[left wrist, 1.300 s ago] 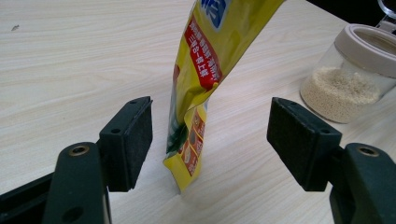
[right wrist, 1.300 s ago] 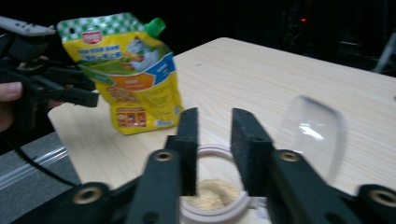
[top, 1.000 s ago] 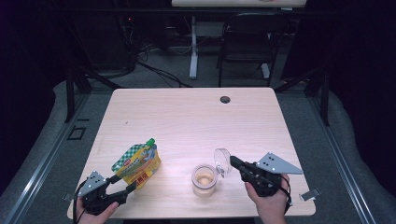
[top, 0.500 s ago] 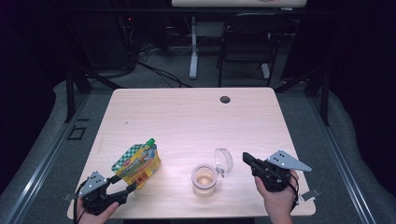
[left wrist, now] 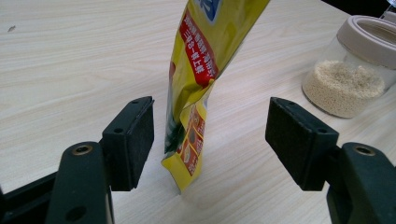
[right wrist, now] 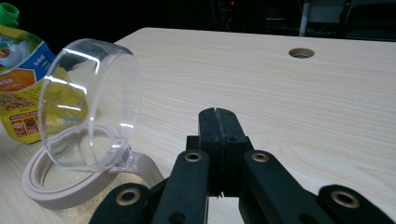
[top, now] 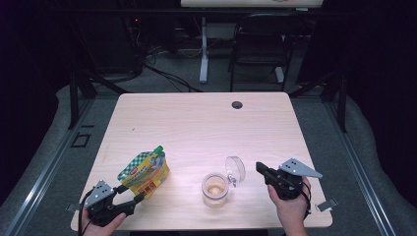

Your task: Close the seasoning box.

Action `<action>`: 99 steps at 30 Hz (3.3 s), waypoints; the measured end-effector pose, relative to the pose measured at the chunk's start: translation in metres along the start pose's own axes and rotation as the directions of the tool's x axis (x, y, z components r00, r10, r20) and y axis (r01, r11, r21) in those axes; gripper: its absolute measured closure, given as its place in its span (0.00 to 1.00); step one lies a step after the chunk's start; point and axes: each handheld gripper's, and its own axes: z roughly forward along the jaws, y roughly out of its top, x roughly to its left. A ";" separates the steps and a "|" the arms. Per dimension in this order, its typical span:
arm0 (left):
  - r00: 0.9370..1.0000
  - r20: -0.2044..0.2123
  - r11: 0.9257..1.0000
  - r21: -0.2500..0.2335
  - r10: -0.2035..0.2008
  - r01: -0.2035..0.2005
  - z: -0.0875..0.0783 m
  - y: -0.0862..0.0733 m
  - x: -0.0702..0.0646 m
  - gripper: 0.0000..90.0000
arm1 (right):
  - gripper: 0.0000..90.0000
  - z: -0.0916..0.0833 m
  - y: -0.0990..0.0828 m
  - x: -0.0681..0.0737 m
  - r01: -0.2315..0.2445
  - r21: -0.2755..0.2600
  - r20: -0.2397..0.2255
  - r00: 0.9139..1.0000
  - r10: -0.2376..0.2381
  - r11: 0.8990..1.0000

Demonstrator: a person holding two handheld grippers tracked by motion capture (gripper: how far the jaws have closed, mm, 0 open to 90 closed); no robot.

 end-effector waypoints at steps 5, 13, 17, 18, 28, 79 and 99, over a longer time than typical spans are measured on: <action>1.000 0.005 1.000 0.000 0.006 -0.006 0.000 0.000 0.000 0.37 | 1.00 0.002 -0.001 0.001 -0.004 0.003 -0.008 1.000 0.004 1.000; 1.000 0.006 1.000 -0.002 -0.003 0.003 0.001 0.000 0.000 0.37 | 1.00 0.009 -0.001 0.011 0.020 0.012 -0.025 0.999 -0.020 1.000; 1.000 0.009 1.000 -0.002 0.001 -0.001 0.002 0.000 -0.001 0.37 | 1.00 0.011 -0.001 0.013 0.023 0.017 -0.033 0.999 -0.022 1.000; 1.000 0.009 1.000 -0.002 0.000 0.000 0.002 0.000 -0.001 0.37 | 1.00 0.012 -0.001 0.014 0.027 0.021 -0.035 0.999 -0.026 0.999; 1.000 0.013 1.000 0.009 0.002 -0.002 0.003 0.000 -0.001 0.37 | 1.00 0.014 0.000 0.019 0.038 0.019 -0.052 0.998 -0.037 0.999; 1.000 0.010 1.000 0.016 0.008 -0.008 0.003 0.000 0.001 0.37 | 1.00 0.032 -0.004 0.063 0.152 0.049 -0.165 0.976 -0.142 0.987; 1.000 0.001 1.000 -0.010 0.010 -0.010 -0.002 0.001 0.001 0.37 | 1.00 0.027 -0.003 0.062 0.142 0.030 -0.172 0.976 -0.135 0.989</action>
